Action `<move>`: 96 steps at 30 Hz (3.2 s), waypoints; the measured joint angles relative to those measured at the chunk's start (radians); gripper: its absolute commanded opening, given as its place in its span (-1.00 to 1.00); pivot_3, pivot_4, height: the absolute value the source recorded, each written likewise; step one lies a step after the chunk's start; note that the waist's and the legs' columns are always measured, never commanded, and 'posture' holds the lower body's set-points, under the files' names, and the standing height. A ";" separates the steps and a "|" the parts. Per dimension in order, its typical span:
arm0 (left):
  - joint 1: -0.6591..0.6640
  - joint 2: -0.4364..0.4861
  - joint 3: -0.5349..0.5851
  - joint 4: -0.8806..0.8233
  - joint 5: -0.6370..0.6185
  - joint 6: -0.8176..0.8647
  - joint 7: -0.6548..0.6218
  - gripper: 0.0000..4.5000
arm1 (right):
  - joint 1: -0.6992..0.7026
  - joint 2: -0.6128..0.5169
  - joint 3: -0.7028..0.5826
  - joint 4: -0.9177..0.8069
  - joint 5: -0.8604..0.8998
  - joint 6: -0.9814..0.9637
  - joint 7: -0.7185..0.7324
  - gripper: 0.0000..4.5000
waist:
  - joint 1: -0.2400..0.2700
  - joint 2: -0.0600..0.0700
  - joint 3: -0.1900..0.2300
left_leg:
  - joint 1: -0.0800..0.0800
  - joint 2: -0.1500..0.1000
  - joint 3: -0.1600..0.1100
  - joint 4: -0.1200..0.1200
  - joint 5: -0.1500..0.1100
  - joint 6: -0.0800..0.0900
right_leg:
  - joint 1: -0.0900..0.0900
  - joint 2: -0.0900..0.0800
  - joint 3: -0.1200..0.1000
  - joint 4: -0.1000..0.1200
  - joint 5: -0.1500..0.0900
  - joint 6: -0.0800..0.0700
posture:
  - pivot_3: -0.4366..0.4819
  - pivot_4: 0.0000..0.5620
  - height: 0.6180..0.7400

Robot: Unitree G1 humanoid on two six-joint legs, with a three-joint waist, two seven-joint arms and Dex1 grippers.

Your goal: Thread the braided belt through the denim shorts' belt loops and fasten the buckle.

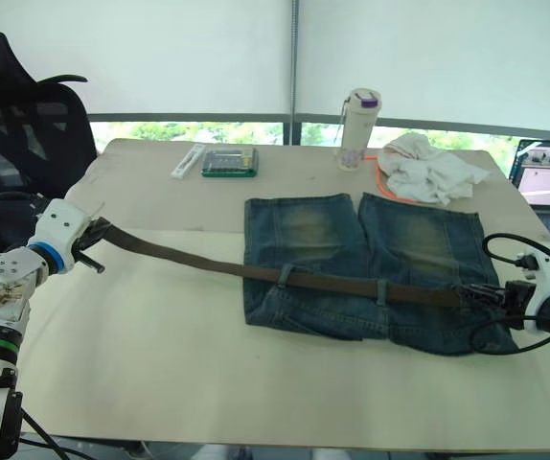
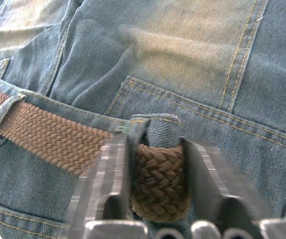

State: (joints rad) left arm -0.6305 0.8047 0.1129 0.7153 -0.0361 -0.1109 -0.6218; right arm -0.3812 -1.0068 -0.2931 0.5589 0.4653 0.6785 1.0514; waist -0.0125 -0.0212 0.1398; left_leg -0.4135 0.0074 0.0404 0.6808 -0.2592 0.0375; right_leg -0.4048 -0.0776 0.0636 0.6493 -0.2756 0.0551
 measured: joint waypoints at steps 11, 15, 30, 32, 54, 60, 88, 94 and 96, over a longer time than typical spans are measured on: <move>-0.001 -0.001 -0.010 0.009 0.009 0.055 -0.034 0.24 | 0.050 0.000 -0.055 -0.034 0.004 0.003 -0.011 -0.93 | 0.001 0.000 0.000 | 0.000 0.000 0.000 0.000 0.000 0.000 | 0.000 0.000 0.000 0.000 0.000 0.000 | -0.05 -0.47 1.00; -0.051 -0.011 -0.009 0.037 0.009 0.051 -0.035 0.82 | 0.081 0.000 -0.089 -0.073 0.019 0.007 -0.024 -0.93 | 0.008 0.000 0.000 | -0.001 0.000 0.000 0.001 0.000 0.000 | 0.000 0.000 0.000 0.000 0.000 0.000 | -0.05 -0.47 1.00; -0.244 -0.427 -0.212 -0.093 -0.185 0.324 -0.425 0.83 | 0.161 0.055 -0.146 -0.254 0.074 0.092 -0.037 -0.93 | 0.020 0.000 0.000 | -0.002 -0.005 0.001 0.007 -0.001 0.001 | 0.001 0.001 0.000 0.007 0.000 0.000 | -0.05 -0.47 1.00; -0.284 -0.495 -0.257 -0.012 -0.153 0.306 -0.431 0.83 | 0.180 0.072 -0.149 -0.310 0.100 0.118 -0.040 -0.93 | 0.019 -0.001 0.000 | -0.002 -0.005 0.000 0.010 -0.001 0.002 | 0.001 0.001 0.000 0.007 0.000 0.001 | -0.05 -0.47 1.00; -0.430 -0.510 -0.255 0.418 -0.002 0.140 -0.485 0.83 | 0.381 0.273 -0.260 -0.838 0.450 0.422 -0.325 -0.93 | 0.026 -0.002 0.001 | -0.007 -0.007 -0.002 0.015 -0.004 0.006 | 0.000 -0.001 0.000 0.008 0.000 0.002 | -0.05 -0.47 1.00; -0.438 -0.583 -0.242 0.464 -0.002 0.142 -0.491 0.83 | 0.406 0.261 -0.280 -0.823 0.450 0.396 -0.324 -0.93 | 0.024 -0.002 0.001 | -0.007 -0.007 -0.003 0.015 -0.004 0.006 | 0.000 0.000 0.000 0.007 0.000 0.002 | -0.05 -0.47 1.00; -0.698 -0.521 -0.049 0.625 -0.021 0.091 -0.250 -1.00 | -0.375 0.292 0.173 0.089 -0.078 -0.179 -0.345 -0.93 | -0.021 -0.004 0.010 | -0.008 -0.010 -0.003 0.016 0.001 0.005 | -0.007 -0.002 0.003 0.009 0.001 0.004 | -0.05 -0.47 1.00; -0.872 -0.516 0.079 0.639 -0.051 0.011 0.011 -1.00 | -0.834 0.356 0.134 0.555 -0.200 -0.664 -0.463 -0.93 | -0.014 -0.003 0.010 | -0.018 -0.009 -0.002 0.003 0.010 -0.011 | -0.025 -0.003 -0.001 0.018 0.001 0.004 | -0.05 -0.47 1.00; -0.892 -0.488 0.110 0.639 -0.072 -0.017 -0.036 -1.00 | -0.889 0.363 0.066 0.594 -0.157 -0.735 -0.417 -0.93 | -0.016 -0.004 0.010 | -0.018 -0.010 -0.002 -0.001 0.010 -0.010 | -0.027 -0.006 -0.005 0.017 0.001 0.004 | -0.05 -0.47 1.00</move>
State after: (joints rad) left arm -1.5224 0.3169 0.2230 1.3539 -0.1077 -0.1283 -0.6580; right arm -1.2706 -0.6441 -0.2268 1.1527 0.3081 -0.0566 0.6349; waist -0.0280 -0.0247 0.1497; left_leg -0.4317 -0.0027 0.0384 0.6795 -0.2494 0.0273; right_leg -0.4314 -0.0832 0.0584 0.6667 -0.2742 0.0589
